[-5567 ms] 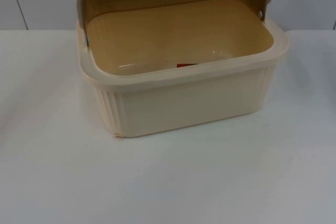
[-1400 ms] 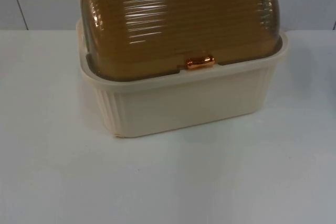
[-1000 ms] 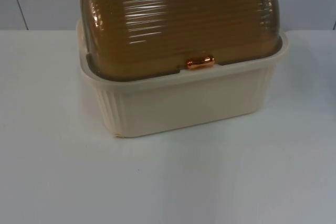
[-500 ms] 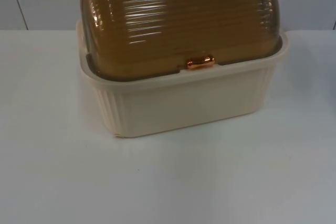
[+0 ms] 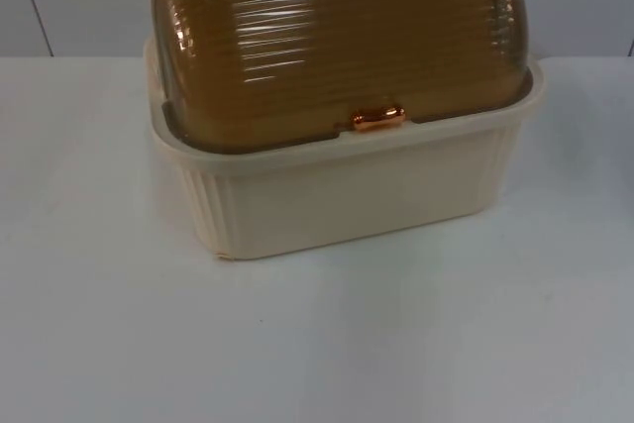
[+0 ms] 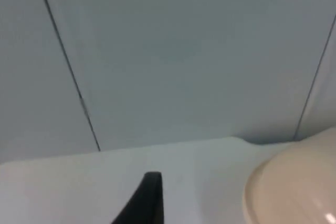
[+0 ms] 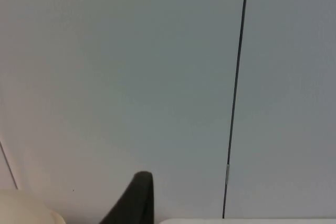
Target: Open the box lid with the left hand, place the block into the box with the right hand, then close the box lid with the left hand.
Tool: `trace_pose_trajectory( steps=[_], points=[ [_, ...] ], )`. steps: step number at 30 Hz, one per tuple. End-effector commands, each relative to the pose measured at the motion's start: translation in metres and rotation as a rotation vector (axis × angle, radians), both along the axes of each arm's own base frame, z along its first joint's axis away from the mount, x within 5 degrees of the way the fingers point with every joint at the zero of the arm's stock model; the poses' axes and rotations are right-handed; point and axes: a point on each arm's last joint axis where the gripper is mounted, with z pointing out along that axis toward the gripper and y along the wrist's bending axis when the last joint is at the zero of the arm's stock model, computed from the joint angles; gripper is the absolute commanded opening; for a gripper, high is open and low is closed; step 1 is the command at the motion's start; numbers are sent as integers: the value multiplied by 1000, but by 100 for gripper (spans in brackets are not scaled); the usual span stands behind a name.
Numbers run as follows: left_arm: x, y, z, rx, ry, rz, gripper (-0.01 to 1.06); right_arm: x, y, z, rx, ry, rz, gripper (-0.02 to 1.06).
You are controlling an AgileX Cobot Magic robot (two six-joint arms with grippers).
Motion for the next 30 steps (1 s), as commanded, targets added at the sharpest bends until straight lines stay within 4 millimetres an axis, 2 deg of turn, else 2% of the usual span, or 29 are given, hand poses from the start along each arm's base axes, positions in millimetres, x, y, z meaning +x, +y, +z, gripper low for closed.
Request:
trace_pose_trajectory(
  steps=[1,3,8,10,15,16,18,21,24,27,30],
  points=[
    [-8,-1,11,-23,-64,-5,105,-2,0,3,-3,-4,2,104],
    [-10,-1,14,-31,-78,-3,105,-2,0,3,-3,-4,2,104],
    [-34,2,45,-51,-252,-3,105,-4,0,5,-1,-13,1,104],
    [-39,2,50,-53,-279,-4,105,-6,0,6,-1,-25,2,104],
    [-52,4,66,-66,-393,-4,105,-16,1,18,-1,-95,4,104],
    [-57,4,76,-66,-479,-5,105,-22,1,22,8,-112,4,104],
    [-64,6,84,-81,-536,0,105,-30,0,25,8,-109,2,104],
    [-68,6,84,-80,-529,0,105,-39,0,29,8,-122,1,104],
    [-69,6,76,-70,-431,-1,105,-48,0,31,11,-102,-3,104],
    [-69,6,69,-61,-350,-1,105,-50,0,26,21,-40,-7,104],
    [-69,6,60,-51,-255,-1,105,-52,-1,9,35,143,-23,104]
  ],
)
